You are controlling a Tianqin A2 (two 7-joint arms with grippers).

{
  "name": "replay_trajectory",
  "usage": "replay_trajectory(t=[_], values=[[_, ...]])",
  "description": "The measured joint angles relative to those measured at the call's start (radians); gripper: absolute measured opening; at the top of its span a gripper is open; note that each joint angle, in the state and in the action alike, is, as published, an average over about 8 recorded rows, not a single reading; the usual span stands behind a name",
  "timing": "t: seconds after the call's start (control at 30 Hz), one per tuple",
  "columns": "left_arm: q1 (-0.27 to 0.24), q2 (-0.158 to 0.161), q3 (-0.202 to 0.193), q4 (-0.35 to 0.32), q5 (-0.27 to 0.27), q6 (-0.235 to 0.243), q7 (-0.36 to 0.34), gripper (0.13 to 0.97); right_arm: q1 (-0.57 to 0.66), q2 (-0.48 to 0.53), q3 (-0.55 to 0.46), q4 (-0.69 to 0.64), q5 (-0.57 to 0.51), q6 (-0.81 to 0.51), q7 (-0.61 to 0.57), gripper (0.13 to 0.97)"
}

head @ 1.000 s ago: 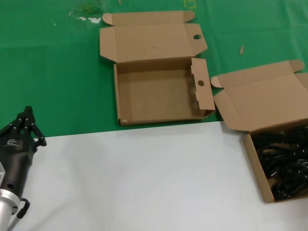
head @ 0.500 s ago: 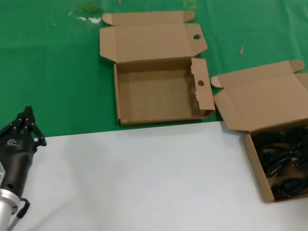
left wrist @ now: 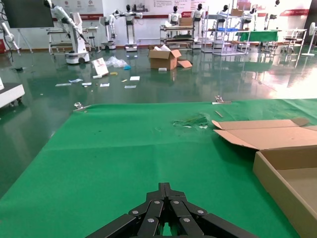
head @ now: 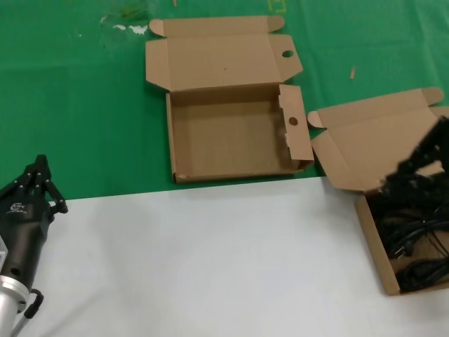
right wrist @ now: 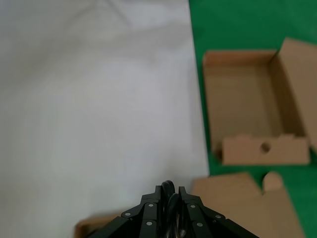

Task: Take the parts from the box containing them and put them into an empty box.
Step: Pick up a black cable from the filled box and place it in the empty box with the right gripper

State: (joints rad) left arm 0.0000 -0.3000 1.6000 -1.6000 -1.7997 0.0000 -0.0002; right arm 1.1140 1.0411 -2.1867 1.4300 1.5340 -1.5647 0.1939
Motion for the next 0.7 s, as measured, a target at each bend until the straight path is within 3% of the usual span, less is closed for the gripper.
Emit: replay_trajectory(t=[0.33, 0.7], values=[[0.000, 0.000, 0.000, 0.000, 0.000, 0.000, 0.000, 0.140, 0.079, -0.281, 0.001, -0.099, -0.065, 0.118, -0.052, 0.195], [0.000, 0.000, 0.000, 0.000, 0.000, 0.000, 0.000, 0.140, 0.124, -0.565, -0.032, -0.374, -0.120, 0.266, -0.193, 0.195]])
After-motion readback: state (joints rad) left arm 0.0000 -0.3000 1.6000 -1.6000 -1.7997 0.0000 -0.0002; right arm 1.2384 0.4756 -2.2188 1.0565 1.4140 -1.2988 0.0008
